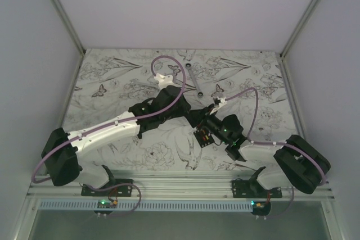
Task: Snap on the fuse box
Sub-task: Pick up the fuse from the center of the board.
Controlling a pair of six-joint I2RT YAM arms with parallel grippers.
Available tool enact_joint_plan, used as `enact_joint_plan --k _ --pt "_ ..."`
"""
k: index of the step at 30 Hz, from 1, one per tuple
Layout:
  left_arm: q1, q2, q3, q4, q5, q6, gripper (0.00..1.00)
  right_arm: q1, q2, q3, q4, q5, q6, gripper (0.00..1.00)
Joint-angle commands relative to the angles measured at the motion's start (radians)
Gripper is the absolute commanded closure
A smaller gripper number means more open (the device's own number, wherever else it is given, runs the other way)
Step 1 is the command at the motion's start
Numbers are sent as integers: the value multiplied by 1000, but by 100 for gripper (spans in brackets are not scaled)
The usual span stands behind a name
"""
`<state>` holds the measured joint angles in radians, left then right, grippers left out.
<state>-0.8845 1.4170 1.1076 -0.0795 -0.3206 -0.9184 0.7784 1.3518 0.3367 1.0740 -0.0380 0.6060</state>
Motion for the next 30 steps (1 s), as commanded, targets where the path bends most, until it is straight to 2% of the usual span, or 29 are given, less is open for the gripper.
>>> enact_joint_plan --k 1,8,10,15,19,23,27,30 --pt "-8 -28 -15 25 5 -7 86 10 15 34 54 19 -24 67" --pt "-11 -28 -23 29 23 -7 86 10 18 35 51 13 -46 86" --pt "-11 -27 -26 31 29 -8 86 10 14 35 49 10 -54 87" --pt "-13 -26 -27 32 44 -6 84 10 7 38 32 4 -71 99" --pt "-11 -36 -23 32 49 36 74 9 -2 45 2 -29 -100 100" --pt "-10 -58 -25 32 76 94 70 2 -30 51 -49 -73 -138 100" --pt "3 -83 -21 34 138 173 52 -17 -57 62 -95 -157 -170 100" --pt "33 -131 -23 38 235 295 44 -53 -73 75 -149 -259 -191 100"
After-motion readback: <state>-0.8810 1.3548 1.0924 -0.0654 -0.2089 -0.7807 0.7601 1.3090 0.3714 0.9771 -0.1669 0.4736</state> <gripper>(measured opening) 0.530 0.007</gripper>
